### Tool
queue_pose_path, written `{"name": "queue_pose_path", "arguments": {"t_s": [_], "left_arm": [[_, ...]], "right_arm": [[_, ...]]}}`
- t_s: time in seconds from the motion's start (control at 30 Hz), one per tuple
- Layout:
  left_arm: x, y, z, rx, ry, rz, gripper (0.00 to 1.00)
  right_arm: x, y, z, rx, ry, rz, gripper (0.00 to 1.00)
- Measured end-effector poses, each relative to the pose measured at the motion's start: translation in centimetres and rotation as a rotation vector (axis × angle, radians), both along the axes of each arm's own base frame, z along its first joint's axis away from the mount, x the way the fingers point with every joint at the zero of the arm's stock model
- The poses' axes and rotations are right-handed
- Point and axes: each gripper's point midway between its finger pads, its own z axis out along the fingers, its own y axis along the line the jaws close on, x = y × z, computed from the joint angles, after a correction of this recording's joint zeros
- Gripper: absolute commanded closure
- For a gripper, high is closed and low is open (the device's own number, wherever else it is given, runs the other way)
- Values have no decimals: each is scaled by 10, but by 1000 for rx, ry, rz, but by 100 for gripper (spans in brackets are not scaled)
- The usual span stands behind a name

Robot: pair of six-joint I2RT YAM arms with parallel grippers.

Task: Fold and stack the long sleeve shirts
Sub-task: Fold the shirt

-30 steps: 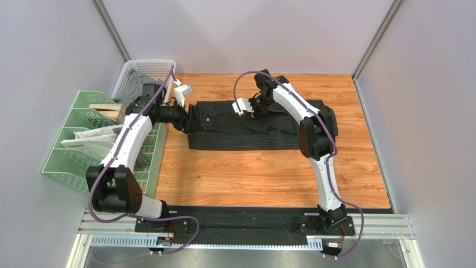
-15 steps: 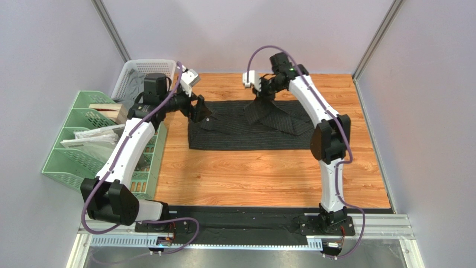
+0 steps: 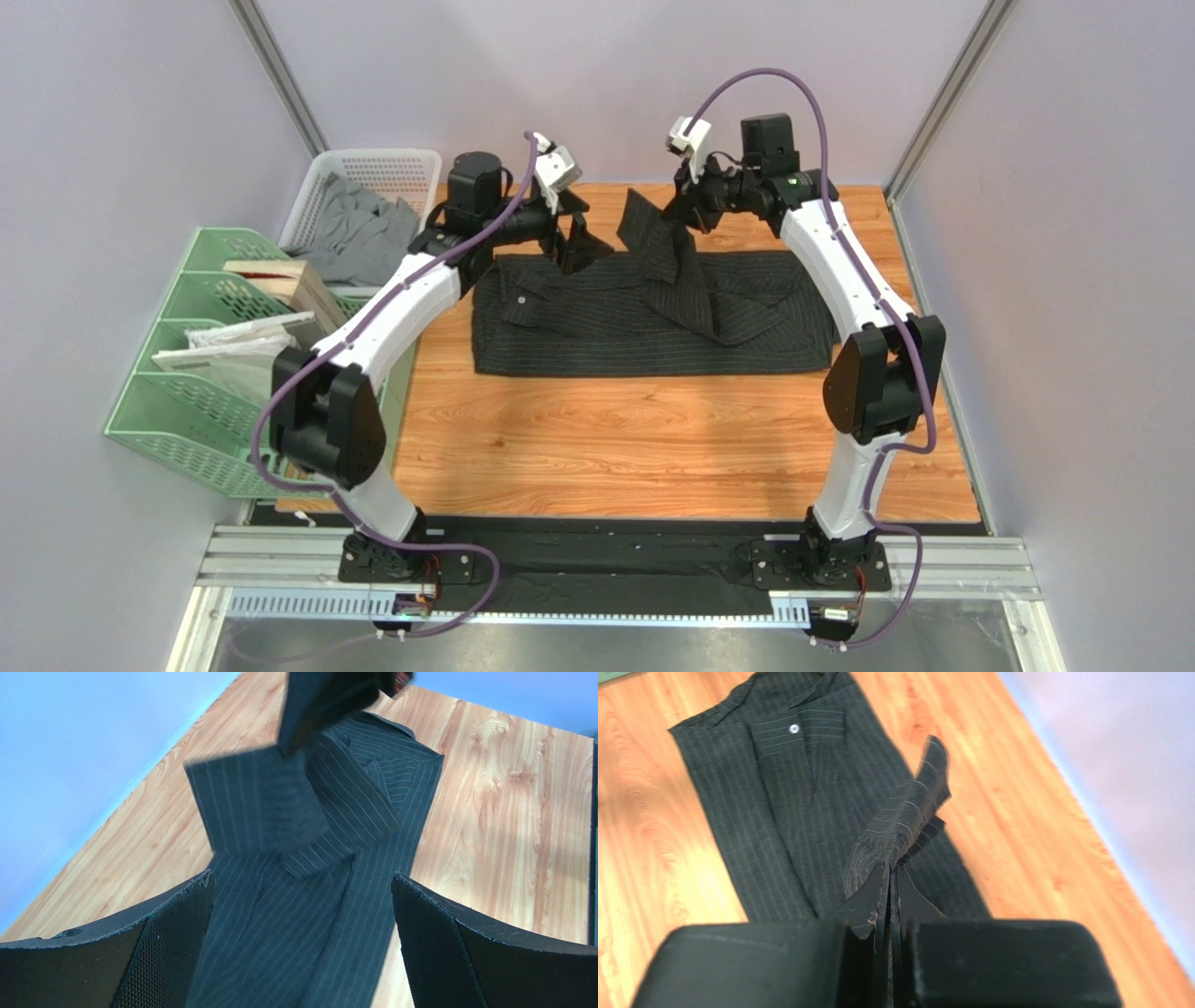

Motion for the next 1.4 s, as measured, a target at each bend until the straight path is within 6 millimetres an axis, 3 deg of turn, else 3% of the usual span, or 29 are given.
{"name": "queue_pose_path", "arguments": {"t_s": [0.2,0.53,0.83,0.87,0.97,1.0,1.07,1.1,1.17,1.2,1.27,1.37,1.4], "left_arm": [[32,-18,-22,-8,42,-83,1],[16,-37,-27,-21,50,-206,1],[27,-46,-49,-11,65,-190,2],[28,-46,-47,-13,59,-190,5],[26,-49,-44,-24,55,-201,36],[23,-51,-43,-28,59,-216,58],[14,-58,-39,-32,63,-253,81],[10,-61,-37,-34,67,-271,100],[-1,-72,-27,-36,65,-315,100],[-4,-76,-21,-36,57,-327,100],[-2,-85,-5,-39,34,-322,100],[25,-94,21,-42,-21,-233,100],[36,-93,25,-41,-36,-195,100]], "right_arm": [[-26,3,-17,27,69,31,100],[-56,6,32,88,-29,89,100],[-71,6,37,87,-47,137,100],[-72,6,37,85,-48,139,100],[-76,5,35,80,-47,147,100],[-78,5,34,79,-45,149,100],[-79,5,34,76,-47,154,100],[-79,5,34,75,-50,155,100],[-79,4,34,73,-52,155,100],[-78,4,33,70,-53,150,91],[-74,1,33,61,-53,123,83],[-64,-10,30,47,-28,38,60],[-59,-15,31,50,-10,6,46]]}}
